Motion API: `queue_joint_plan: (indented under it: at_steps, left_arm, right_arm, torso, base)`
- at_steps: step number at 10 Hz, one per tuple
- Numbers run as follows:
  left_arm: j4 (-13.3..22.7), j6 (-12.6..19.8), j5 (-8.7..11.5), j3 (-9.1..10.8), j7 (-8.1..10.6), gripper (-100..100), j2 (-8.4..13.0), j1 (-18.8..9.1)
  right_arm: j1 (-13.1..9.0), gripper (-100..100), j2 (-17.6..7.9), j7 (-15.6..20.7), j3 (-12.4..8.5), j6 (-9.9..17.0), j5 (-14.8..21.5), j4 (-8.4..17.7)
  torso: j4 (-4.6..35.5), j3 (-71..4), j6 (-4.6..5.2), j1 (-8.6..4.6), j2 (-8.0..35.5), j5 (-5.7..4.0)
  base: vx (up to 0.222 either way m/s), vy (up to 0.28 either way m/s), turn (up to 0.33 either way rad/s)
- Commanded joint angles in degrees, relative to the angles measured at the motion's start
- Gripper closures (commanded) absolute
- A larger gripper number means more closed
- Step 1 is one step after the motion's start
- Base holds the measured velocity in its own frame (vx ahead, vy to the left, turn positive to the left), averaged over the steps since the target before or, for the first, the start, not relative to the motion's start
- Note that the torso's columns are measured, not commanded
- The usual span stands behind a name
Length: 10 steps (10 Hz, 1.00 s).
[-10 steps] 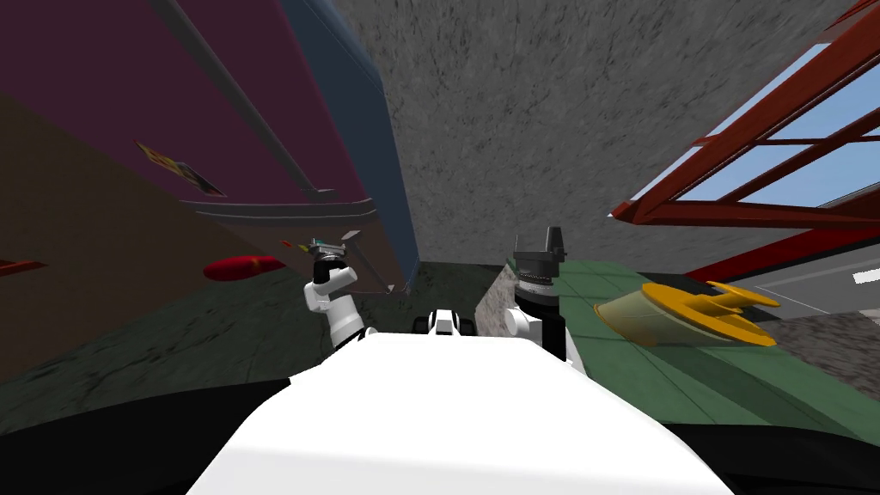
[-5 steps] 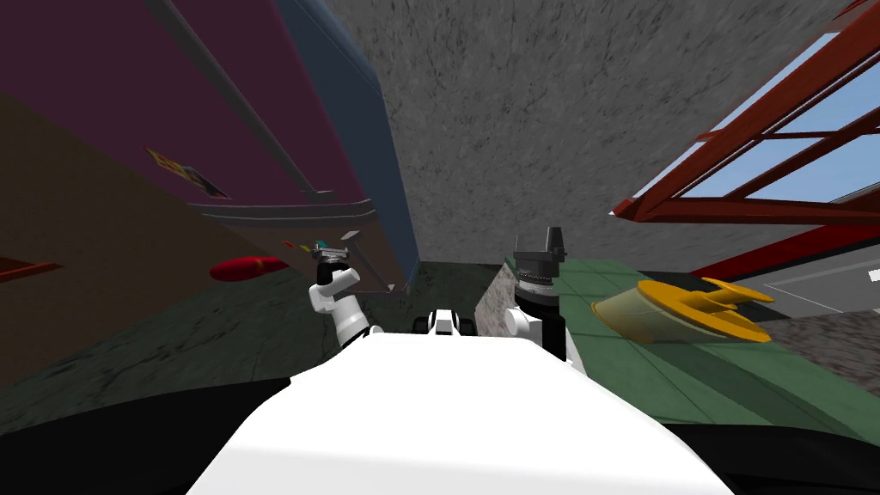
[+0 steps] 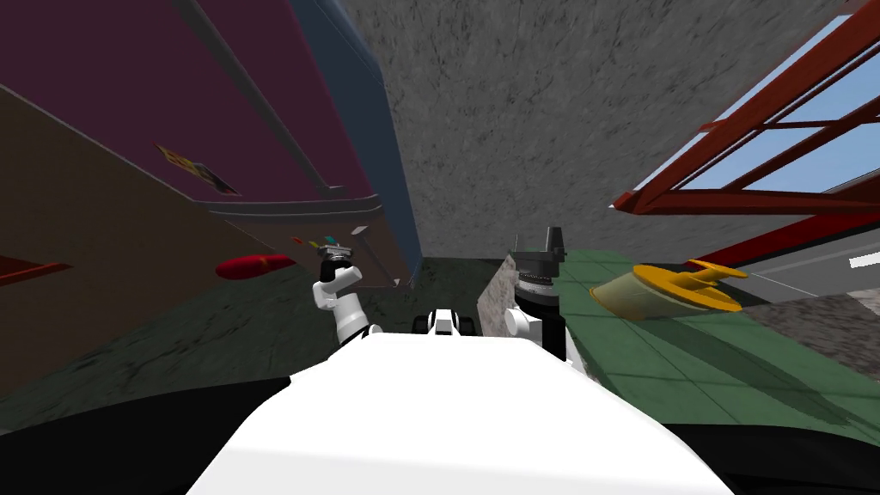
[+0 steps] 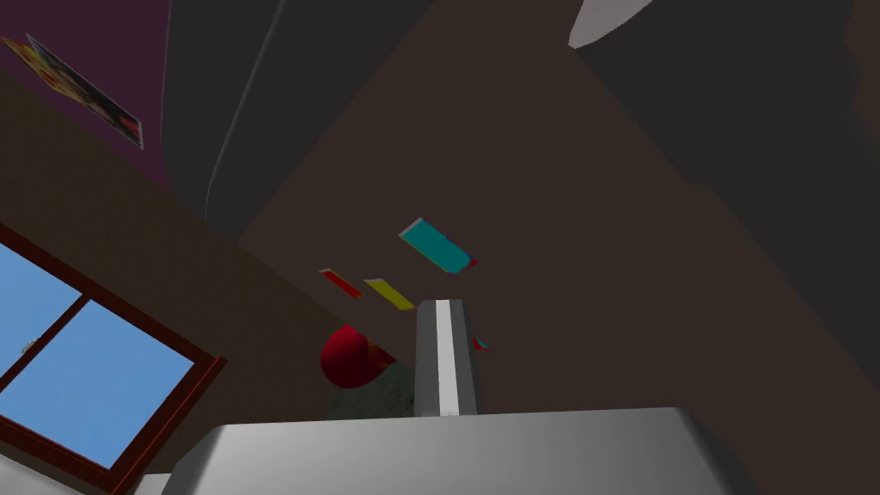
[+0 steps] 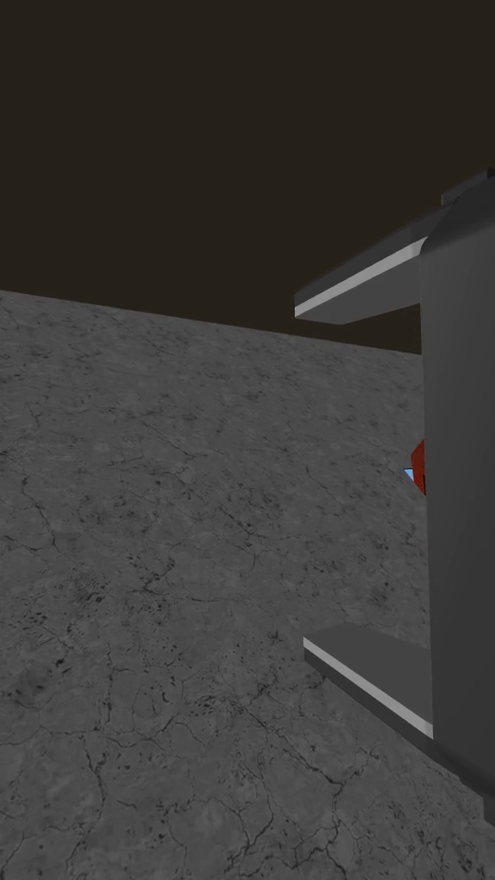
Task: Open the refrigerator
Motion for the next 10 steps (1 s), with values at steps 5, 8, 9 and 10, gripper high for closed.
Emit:
queue_joint_plan:
  at_steps: [5, 8, 9, 10]
  left_arm:
    - [2.5, -0.2, 4.2, -5.85, -0.95, 100, 2.4, -0.8]
    - [3.4, -0.3, 5.4, -7.52, -1.2, 100, 3.2, -1.1]
    - [4.3, -0.5, 6.7, -9.18, -1.45, 100, 3.9, -1.3]
    - [4.3, -0.5, 6.7, -9.18, -1.45, 100, 3.9, -1.3]
  right_arm:
    - [0.0, 0, 0.0, 0.0, 0.0, 0.0, 0.0, 0.0]
    - [0.0, 0, 0.0, 0.0, 0.0, 0.0, 0.0, 0.0]
    - [0.0, 0, 0.0, 0.0, 0.0, 0.0, 0.0, 0.0]
    - [0.0, 0, 0.0, 0.0, 0.0, 0.0, 0.0, 0.0]
  torso:
    - [-0.2, -0.4, 0.02, -0.42, -0.7, -0.1]
    - [-0.1, -0.2, 0.01, -0.23, -0.3, -0.07]
    - [-0.1, -0.3, 0.0, -0.17, -0.4, -0.05]
    - [-0.1, -0.3, 0.01, -0.22, -0.5, -0.05]
  base:
    - [-0.249, 0.158, -0.02]
    - [-0.265, 0.165, -0.022]
    - [-0.28, 0.183, -0.026]
    - [-0.233, 0.143, -0.015]
